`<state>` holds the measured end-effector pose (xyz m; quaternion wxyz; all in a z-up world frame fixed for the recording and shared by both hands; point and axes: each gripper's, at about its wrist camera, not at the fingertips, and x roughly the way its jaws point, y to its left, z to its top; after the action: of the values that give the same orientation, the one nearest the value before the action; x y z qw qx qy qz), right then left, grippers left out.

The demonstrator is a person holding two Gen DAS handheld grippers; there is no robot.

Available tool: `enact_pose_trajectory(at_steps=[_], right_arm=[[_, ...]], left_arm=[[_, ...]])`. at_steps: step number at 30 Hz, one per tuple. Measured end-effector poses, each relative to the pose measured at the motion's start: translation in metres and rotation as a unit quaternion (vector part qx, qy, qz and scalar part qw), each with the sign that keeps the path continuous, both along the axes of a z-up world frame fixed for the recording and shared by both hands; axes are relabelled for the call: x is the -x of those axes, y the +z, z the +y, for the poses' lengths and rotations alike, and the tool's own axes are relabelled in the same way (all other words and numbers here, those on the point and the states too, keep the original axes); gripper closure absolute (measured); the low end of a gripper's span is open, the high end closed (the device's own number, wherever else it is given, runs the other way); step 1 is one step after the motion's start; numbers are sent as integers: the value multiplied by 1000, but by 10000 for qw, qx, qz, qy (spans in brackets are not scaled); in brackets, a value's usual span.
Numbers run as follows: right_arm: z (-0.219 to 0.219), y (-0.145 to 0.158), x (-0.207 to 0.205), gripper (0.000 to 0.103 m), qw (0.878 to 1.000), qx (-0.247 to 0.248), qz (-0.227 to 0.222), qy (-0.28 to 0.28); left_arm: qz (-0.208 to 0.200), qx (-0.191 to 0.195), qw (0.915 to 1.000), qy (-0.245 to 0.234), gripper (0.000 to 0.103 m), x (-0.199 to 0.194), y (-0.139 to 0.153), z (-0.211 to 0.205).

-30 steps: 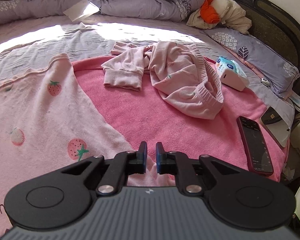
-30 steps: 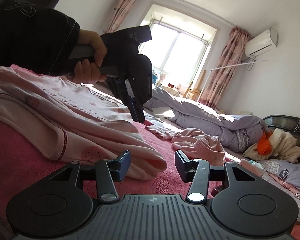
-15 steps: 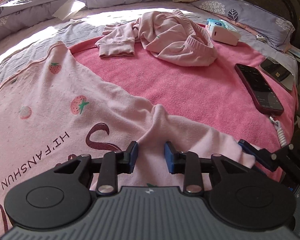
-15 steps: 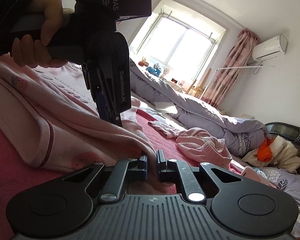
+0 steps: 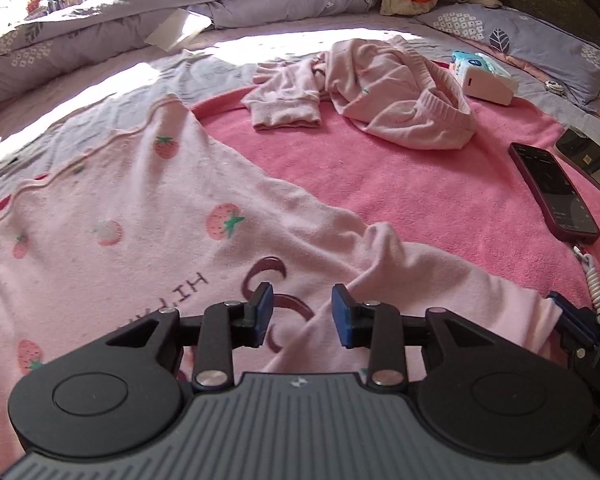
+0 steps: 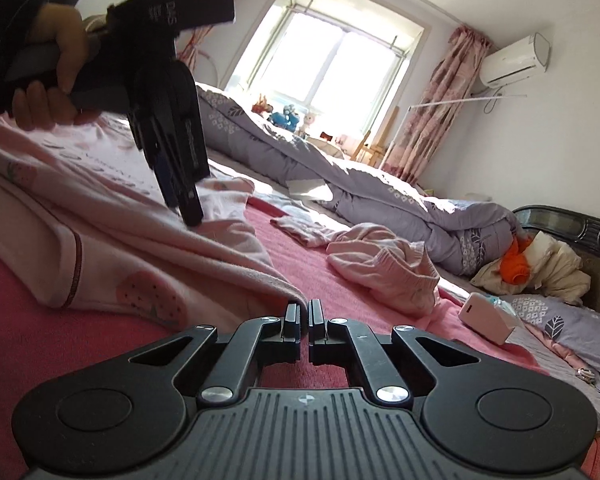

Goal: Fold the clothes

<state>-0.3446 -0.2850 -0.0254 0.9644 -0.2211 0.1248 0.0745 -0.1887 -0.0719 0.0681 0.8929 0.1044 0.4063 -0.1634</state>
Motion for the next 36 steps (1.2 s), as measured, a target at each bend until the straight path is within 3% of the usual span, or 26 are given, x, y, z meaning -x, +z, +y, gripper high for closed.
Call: enact_pose_trajectory(at_steps=[5, 7, 10, 12, 16, 21, 23, 25, 27, 29, 32, 34, 36], right_arm=[[-4, -7, 17, 96, 9997, 210, -35, 149], [-10, -2, 17, 93, 9999, -104, 83, 106], [-18, 8, 16, 81, 9986, -505, 157, -67], [-18, 14, 15, 70, 9977, -647, 157, -132], [-2, 23, 15, 62, 9976, -682, 84, -58], [24, 33, 24, 47, 9978, -623, -64, 202], [32, 35, 30, 46, 9978, -583, -108, 289], [36, 36, 34, 45, 9978, -551, -104, 353], [39, 36, 37, 42, 9979, -477, -122, 417], [43, 35, 41, 39, 9981, -355, -205, 458], [51, 32, 46, 39, 9974, -88, -392, 606], [66, 26, 56, 39, 9920, 455, -766, 890], [88, 18, 69, 39, 9781, 1123, -1191, 1283]], left_arm=[[-526, -249, 9934, 990, 46, 51, 38, 96], [-569, -246, 9889, 1353, 44, 81, 43, 130], [-542, -9, 9826, 1774, 37, 127, 42, 175], [-470, 316, 9804, 1887, 36, 156, 37, 196], [-261, 967, 9801, 1716, 36, 185, 17, 209], [86, 1490, 9772, 1513, 36, 174, -12, 200], [78, 1694, 9730, 1563, 36, 171, -16, 200], [33, 1961, 9672, 1616, 37, 169, -17, 204], [40, 2560, 9543, 1543, 49, 169, -14, 212], [67, 2985, 9424, 1508, 49, 169, -12, 217], [181, 3124, 9353, 1650, 54, 163, -12, 218], [264, 3370, 9248, 1748, 58, 156, -12, 220], [232, 3664, 9129, 1783, 63, 148, -5, 223]])
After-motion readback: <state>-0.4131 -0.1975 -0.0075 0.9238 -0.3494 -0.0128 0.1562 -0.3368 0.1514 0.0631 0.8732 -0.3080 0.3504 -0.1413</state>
